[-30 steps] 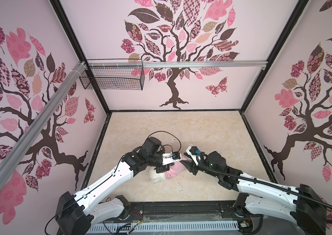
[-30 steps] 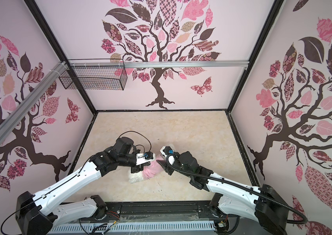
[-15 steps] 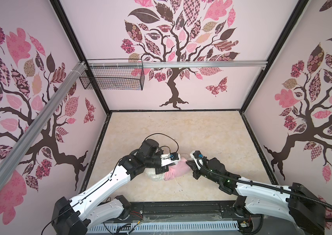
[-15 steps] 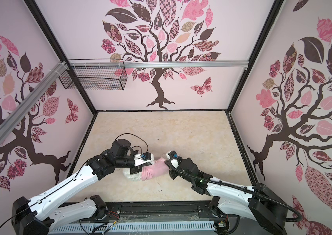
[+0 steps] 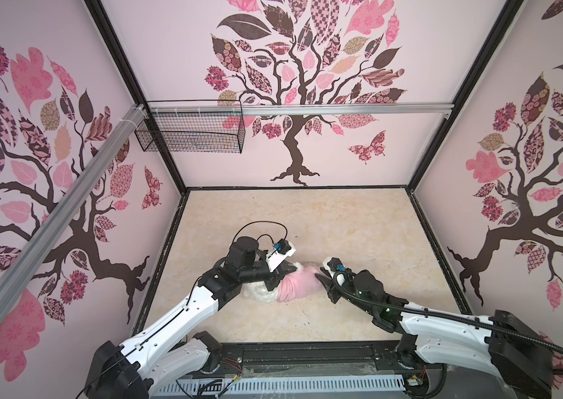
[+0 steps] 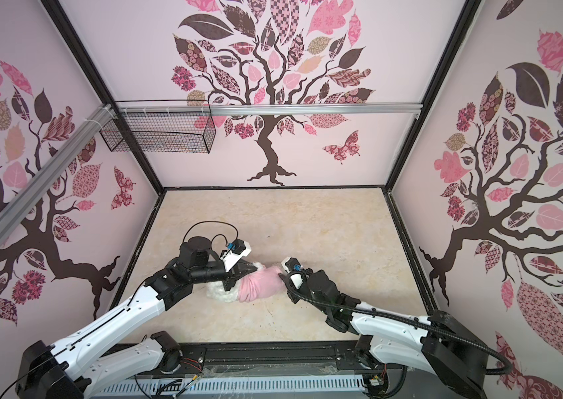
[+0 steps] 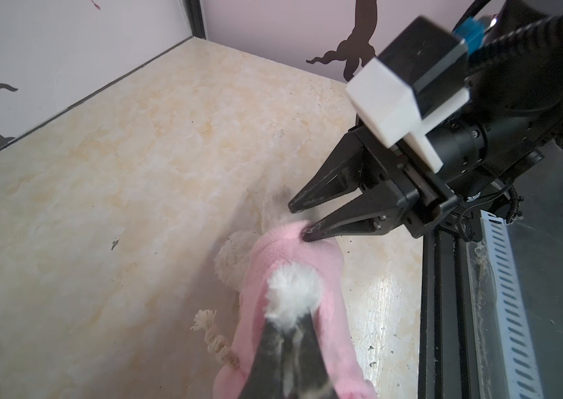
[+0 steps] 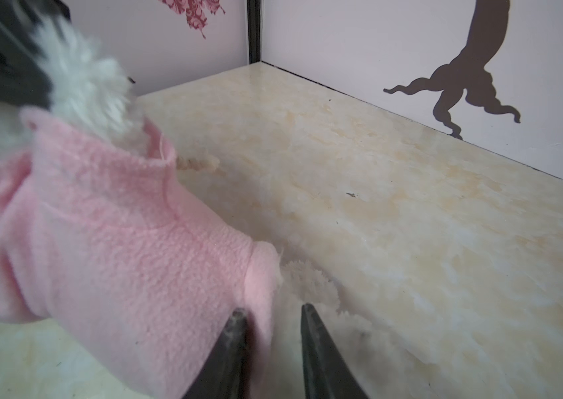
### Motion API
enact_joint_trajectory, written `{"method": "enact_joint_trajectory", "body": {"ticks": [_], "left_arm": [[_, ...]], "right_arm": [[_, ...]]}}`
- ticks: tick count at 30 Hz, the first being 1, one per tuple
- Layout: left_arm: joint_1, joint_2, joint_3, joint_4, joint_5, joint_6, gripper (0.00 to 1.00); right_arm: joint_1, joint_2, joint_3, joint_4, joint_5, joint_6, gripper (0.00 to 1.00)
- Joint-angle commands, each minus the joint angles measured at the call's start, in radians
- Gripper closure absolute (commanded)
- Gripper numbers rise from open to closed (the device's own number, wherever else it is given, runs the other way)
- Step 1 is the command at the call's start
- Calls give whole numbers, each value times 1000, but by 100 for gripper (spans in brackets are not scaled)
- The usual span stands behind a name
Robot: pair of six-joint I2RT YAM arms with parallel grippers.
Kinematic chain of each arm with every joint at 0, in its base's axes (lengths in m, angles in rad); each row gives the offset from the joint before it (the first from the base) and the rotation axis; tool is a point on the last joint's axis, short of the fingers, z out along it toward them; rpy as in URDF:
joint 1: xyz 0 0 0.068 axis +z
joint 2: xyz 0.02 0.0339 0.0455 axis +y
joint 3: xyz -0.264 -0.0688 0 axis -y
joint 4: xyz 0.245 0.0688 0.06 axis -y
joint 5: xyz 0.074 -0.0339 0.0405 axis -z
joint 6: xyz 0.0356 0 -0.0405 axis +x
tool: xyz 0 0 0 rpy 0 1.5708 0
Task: Dress the teddy bear
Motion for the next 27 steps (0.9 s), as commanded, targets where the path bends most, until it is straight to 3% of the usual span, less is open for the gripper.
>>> {"method": "enact_joint_trajectory", "body": {"ticks": [1,5,11,17,21,27], "left_arm": [[-3,15,3,14,29,-4,100],[-33,45,3,21,36,-24,100],[-69,75,11,50,51,-77,100],[-83,80,19,78,87,-127,100],[-85,53,26,105,163,-150,100],[-70,-15,32,267,238,-300,100]], "right_arm": [[3,-55,71,-44,-88,-112,52],[36,-42,111,-25,-143,-147,32],[82,58,115,107,-176,-153,27],[80,186,126,192,-149,-128,30],[79,263,85,225,-36,-63,42],[78,335,-17,246,-7,-7,47]]}}
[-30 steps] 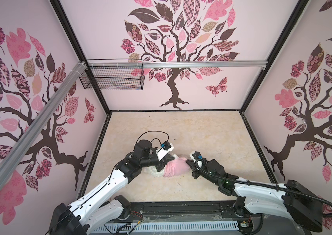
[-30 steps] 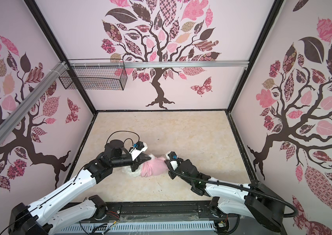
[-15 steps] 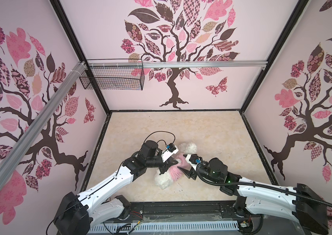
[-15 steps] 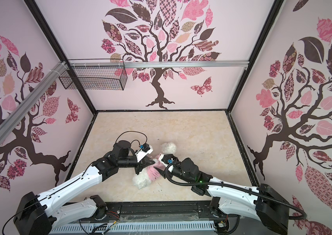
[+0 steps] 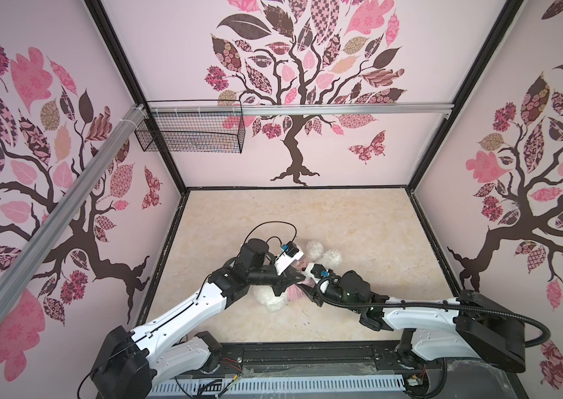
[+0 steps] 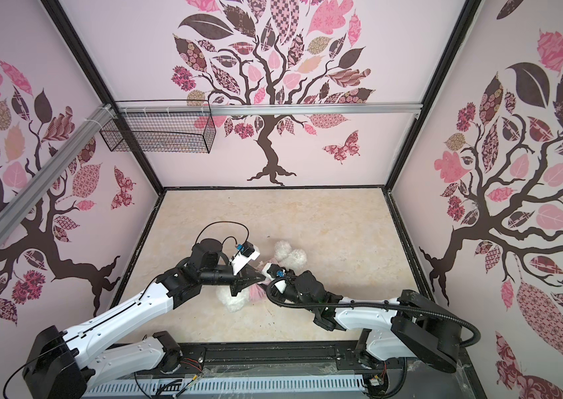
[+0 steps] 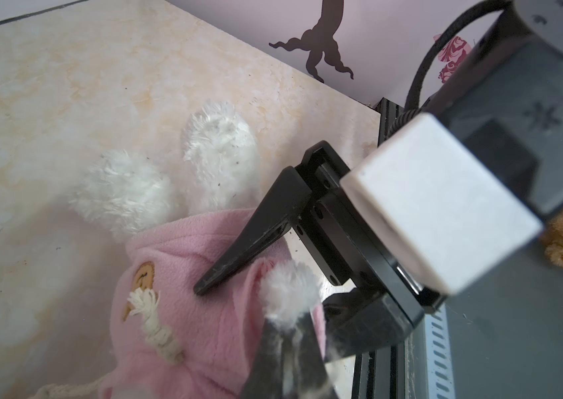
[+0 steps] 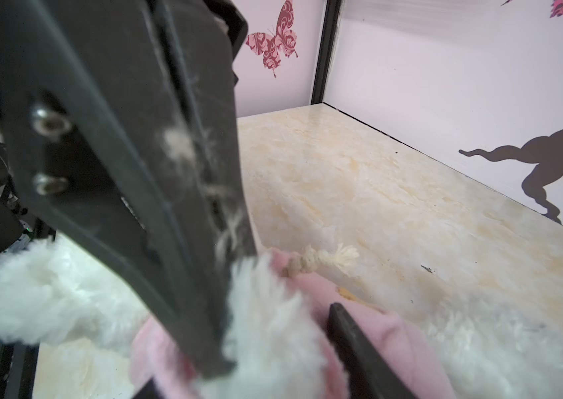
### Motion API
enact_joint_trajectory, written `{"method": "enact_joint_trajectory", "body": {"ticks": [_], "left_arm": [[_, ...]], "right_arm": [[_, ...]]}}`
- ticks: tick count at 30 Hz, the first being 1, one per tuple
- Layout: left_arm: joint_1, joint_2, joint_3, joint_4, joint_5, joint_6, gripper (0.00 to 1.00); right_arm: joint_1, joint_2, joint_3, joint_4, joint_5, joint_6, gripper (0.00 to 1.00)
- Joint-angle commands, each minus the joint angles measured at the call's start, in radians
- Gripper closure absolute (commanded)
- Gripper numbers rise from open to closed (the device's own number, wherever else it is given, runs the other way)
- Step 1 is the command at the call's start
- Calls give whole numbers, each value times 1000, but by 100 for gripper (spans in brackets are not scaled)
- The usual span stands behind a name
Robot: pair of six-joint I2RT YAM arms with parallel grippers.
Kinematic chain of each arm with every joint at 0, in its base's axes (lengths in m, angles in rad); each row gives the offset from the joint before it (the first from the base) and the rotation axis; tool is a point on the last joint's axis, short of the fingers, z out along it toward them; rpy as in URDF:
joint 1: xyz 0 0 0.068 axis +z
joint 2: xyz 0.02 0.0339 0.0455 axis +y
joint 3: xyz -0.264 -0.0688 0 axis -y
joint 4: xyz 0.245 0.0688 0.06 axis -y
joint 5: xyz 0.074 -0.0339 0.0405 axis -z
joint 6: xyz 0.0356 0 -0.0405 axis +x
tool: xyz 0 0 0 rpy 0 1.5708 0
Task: Dress the teddy bear
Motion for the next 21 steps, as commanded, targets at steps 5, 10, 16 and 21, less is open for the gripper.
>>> {"method": "enact_joint_trajectory", "body": {"ticks": [5,10,16,21], "left_arm": [[54,-67,27,430,180,-282,100],[95,-67,16,569,149,-401,100],[101,-32,37,444,47,-357,100],[83,29,62,146,-88,-206,100]], "right_arm": [[-8,95,-97,-85,53,99,48],[-8,135,-111,-97,57,111,48],[-6,124,-92,-114,51,95,44],[-7,19,-77,-129,2,25,38]]}}
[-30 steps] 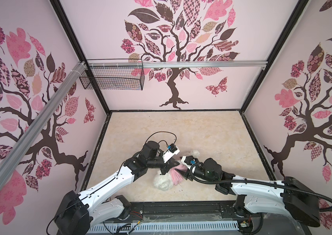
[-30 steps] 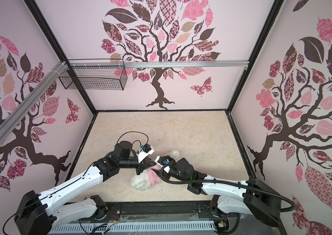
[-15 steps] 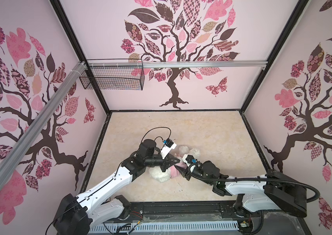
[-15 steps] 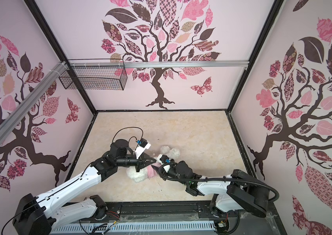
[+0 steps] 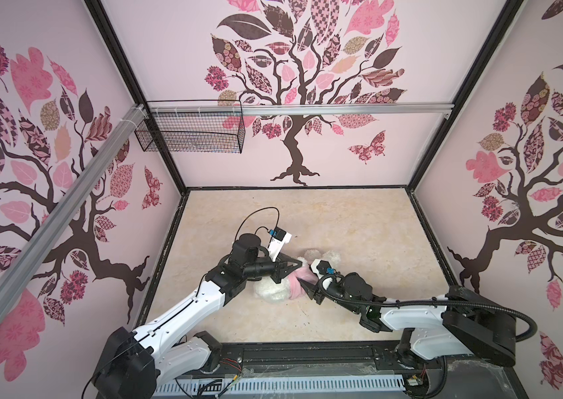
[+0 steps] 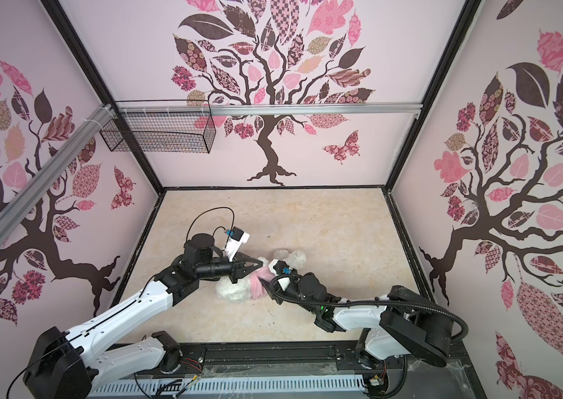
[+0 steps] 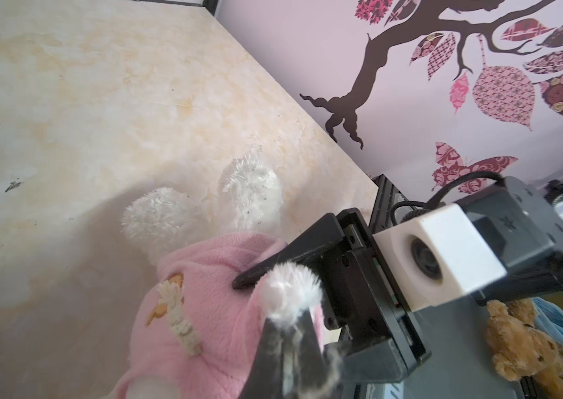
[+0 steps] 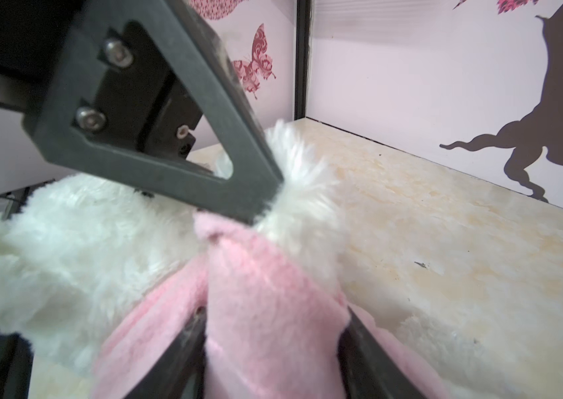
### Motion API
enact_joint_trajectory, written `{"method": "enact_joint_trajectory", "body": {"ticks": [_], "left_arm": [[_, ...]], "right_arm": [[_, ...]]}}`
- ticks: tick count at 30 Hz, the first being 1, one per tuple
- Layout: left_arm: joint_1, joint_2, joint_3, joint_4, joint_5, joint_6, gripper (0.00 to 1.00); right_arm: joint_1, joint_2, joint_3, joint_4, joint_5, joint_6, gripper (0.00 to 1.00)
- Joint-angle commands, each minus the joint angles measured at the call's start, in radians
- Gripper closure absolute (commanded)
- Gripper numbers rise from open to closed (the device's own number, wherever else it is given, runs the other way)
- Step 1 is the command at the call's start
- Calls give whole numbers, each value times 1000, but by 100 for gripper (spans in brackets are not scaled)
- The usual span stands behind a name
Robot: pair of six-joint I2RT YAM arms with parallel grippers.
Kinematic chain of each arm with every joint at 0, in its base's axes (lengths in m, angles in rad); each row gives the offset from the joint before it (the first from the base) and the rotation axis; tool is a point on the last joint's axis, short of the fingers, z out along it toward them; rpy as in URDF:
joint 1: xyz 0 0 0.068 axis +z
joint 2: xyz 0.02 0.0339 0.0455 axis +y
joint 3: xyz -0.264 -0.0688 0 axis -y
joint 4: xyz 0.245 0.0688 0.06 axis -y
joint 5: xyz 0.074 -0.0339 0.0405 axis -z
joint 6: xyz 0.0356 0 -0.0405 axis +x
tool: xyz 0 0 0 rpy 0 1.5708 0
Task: Dress the teddy bear
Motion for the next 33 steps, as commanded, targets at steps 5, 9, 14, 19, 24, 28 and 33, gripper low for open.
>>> {"method": "enact_joint_trajectory", "body": {"ticks": [5,9,14,19,24,28,33], "left_arm": [[-53,32,55,18,-43,69,100],[-89,42,42,50,-56,36,100],[-109,56,35,84,-26,-6,100],[-109,33,43,49,-23,11,98],[-103,51,81,-40,-18,80,81],[-103,77,105,-67,7,113,70],[-103,107,140,-129,21,158,63]], "right_arm": [[-33,-114,-3,-222,-64,-3,30],[-69,-122,25,-190,-127,63,28],[-98,-80,30,-164,-144,97,43],[-112,-73,-21,-117,-201,82,75],[-111,-70,-61,-85,-283,20,89],[-103,-76,-61,-77,-325,-1,93],[-101,-66,-63,-68,-326,-2,93]]}}
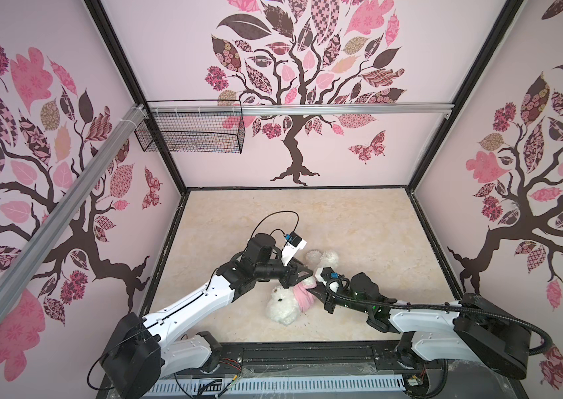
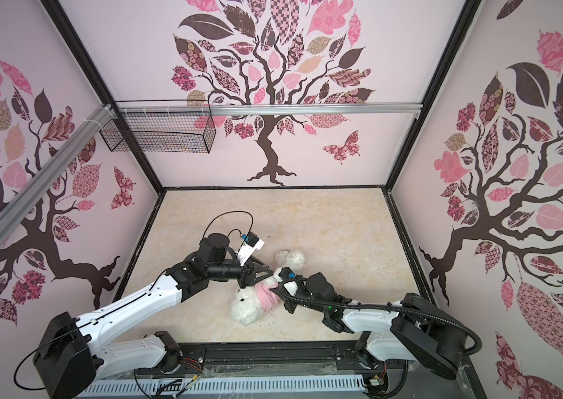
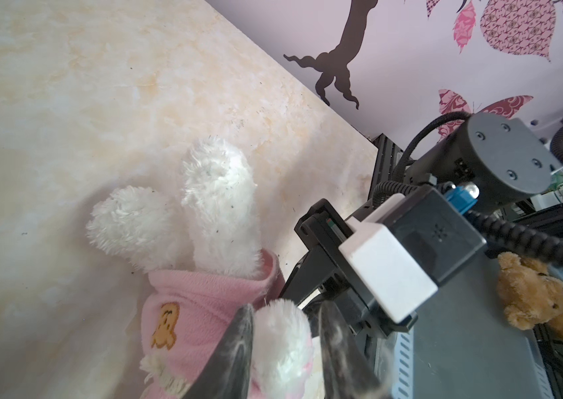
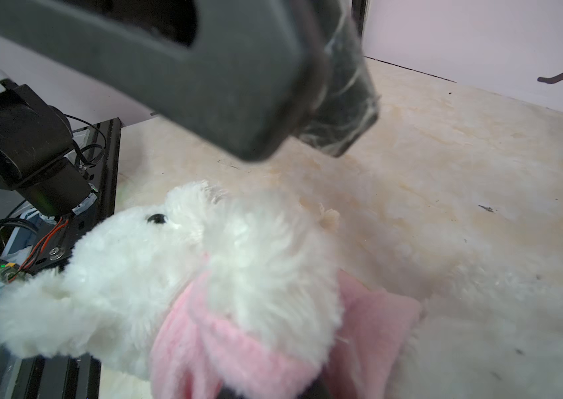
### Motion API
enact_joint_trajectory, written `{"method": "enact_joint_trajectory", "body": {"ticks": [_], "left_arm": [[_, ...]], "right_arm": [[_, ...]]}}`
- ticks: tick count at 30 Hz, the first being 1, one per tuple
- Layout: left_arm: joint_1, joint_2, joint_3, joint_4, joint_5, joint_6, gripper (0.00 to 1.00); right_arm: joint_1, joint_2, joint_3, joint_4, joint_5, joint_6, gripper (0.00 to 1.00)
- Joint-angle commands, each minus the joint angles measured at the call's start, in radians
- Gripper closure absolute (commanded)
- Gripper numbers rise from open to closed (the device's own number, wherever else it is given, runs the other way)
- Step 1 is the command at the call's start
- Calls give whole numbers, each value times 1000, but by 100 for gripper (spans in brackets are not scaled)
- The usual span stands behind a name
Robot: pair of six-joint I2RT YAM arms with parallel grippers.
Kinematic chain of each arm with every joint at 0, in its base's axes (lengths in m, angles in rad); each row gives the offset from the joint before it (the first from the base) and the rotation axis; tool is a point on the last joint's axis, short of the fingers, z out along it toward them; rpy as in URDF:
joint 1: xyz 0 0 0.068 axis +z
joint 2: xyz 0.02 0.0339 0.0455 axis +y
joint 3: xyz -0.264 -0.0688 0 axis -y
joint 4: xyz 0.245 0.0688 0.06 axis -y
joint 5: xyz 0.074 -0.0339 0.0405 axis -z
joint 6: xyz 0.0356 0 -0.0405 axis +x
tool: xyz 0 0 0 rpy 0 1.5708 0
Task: Dress the teddy bear
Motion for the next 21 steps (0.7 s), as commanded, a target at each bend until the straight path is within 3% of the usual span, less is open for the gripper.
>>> {"method": "enact_joint_trajectory", "body": {"ticks": [1,8,13,18,21], "left_arm": [[-1,16,54,-60,18,58,61],[-21,51,68,-108,0,104,57],[-25,72,68,-118,-3,112,61],[-26,75,81,-111,7,104,85],[-26,62,82,-96,3,69,100]], "right_arm": [[5,19,9,59,-26,-9,93],[4,17,11,66,-21,-1,93],[4,16,11,64,-18,-3,92],[4,12,15,50,-11,-10,87],[4,-27,20,-15,42,-24,64]]}}
